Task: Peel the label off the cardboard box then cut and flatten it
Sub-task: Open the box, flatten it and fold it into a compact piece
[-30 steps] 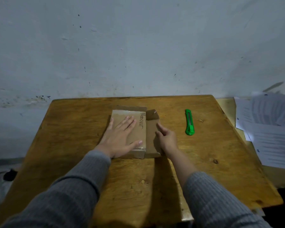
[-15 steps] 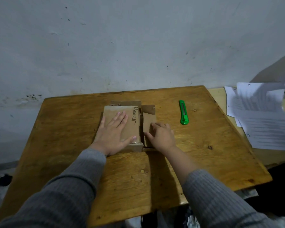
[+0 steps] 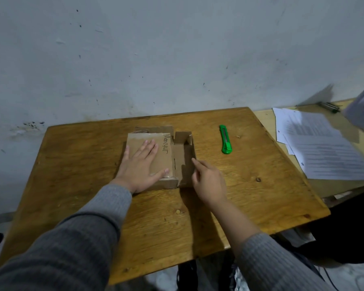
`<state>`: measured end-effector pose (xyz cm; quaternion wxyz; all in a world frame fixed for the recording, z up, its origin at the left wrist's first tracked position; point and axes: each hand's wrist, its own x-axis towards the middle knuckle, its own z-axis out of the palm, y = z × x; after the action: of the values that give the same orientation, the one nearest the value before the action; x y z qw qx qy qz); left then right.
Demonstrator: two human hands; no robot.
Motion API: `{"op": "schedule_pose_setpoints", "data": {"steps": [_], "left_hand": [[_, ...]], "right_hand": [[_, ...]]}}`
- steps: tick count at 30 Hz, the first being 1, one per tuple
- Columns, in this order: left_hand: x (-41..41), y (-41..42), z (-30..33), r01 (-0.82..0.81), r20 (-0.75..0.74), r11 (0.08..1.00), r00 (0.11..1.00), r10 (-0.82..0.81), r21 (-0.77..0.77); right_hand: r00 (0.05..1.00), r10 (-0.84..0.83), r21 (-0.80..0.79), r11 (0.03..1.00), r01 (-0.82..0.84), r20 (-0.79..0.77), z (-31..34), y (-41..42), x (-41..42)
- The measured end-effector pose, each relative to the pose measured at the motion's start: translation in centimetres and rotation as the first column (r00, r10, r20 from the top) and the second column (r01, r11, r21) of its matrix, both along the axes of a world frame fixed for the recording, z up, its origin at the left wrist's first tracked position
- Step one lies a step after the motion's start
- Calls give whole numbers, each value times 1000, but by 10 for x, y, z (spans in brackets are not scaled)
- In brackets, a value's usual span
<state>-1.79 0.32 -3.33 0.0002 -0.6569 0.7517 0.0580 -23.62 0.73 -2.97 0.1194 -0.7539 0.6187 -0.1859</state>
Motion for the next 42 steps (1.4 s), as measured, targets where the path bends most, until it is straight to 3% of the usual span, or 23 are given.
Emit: {"op": "schedule_pose_setpoints", "data": {"steps": [2,6,13,18,23,28,35,42], "left_hand": [[-1,1,1,2,4,1000,1000,-2,6],[-1,2,0,-1,3,1000,1000,1,-6],[-2,5,3,-3,3,1000,1000,3,-4],[-8,13,7,-64,30,997,997,66,-49],[-9,19,10,-97,-96,995,991,96,-3],[-3,18,10,-73,-114,997,991,70,-19],[10,11,15,-41,-161,999,986,43,12],[37,-12,18,64,-122,989,991,-48,137]], "right_hand": [[995,-72,-14,997,71,-62,0,1,-11],[961,-111,107,984,142,-254,-10,2,-28],[947,-58,275,950,150,-317,-26,4,-35],[938,-40,254,958,133,-344,-19,-1,-32],[937,-18,142,987,72,-350,4,-26,-11],[979,114,10,993,-114,-170,26,-81,24],[954,294,190,935,-300,63,14,-148,48],[936,161,284,925,-254,314,1,-171,49]]}}
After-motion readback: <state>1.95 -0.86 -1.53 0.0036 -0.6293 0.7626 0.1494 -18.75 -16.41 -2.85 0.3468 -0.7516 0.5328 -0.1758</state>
